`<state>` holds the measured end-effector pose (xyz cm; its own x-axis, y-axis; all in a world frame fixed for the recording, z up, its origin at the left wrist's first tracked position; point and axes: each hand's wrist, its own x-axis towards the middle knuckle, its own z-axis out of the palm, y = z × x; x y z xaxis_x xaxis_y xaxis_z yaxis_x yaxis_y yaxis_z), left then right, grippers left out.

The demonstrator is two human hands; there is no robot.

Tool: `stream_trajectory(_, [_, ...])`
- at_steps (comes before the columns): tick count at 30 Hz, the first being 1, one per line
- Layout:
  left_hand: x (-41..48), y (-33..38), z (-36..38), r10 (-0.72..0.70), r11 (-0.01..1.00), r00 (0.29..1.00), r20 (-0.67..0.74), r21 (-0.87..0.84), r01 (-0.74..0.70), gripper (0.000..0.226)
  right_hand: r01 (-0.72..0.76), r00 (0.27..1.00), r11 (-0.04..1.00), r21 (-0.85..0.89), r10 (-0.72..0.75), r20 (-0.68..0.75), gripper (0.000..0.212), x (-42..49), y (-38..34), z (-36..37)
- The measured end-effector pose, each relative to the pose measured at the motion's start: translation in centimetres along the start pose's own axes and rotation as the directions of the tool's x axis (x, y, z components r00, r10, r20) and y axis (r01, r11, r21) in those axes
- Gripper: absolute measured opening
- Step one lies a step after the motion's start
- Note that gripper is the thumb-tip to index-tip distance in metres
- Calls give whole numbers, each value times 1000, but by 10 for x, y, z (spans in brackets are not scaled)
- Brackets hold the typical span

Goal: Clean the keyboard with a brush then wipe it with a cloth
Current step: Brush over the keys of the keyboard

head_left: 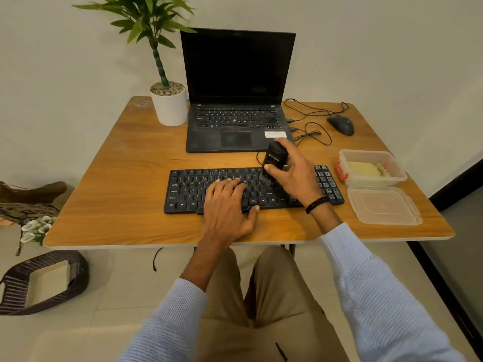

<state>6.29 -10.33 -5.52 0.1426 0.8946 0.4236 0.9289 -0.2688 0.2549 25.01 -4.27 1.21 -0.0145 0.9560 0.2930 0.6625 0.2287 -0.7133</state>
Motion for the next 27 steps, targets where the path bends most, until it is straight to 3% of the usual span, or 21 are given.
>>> stream_trajectory(2, [0,0,0,1,1000,1000,4,-1,-1,69,17,999,1000,-26,-16,29,67,4,0,-1])
stream_trajectory(5, [-1,1,-1,0,1000,1000,10,0,0,70,-24,996,996,-86,17,-89,69,11,6,-6])
stream_trajectory(9, [0,0,-1,-7,1000,1000,15,9,7,70,63,995,997,-51,-58,86,66,9,6,-6])
stream_trajectory(13, [-1,0,-1,3,1000,1000,16,4,-3,70,17,1000,996,-91,-18,-8,66,16,3,-8])
stream_trajectory(18, [-1,1,-1,-1,1000,1000,17,4,1,70,109,959,992,68,-123,257,64,21,-5,1])
stream_trajectory(20, [-2,1,-2,0,1000,1000,15,-3,0,70,117,953,993,-16,-108,282,65,29,-5,-4])
stream_trajectory(23, [-1,0,-2,-8,1000,1000,19,-9,8,70,150,959,930,-337,-54,277,68,43,-5,-20])
stream_trajectory(24, [0,0,-1,-8,1000,1000,20,-12,8,69,136,965,919,-369,-39,259,68,46,-5,-22])
stream_trajectory(27, [-1,0,-1,-5,1000,1000,14,-16,5,68,134,936,986,-103,-91,340,64,46,-14,-13])
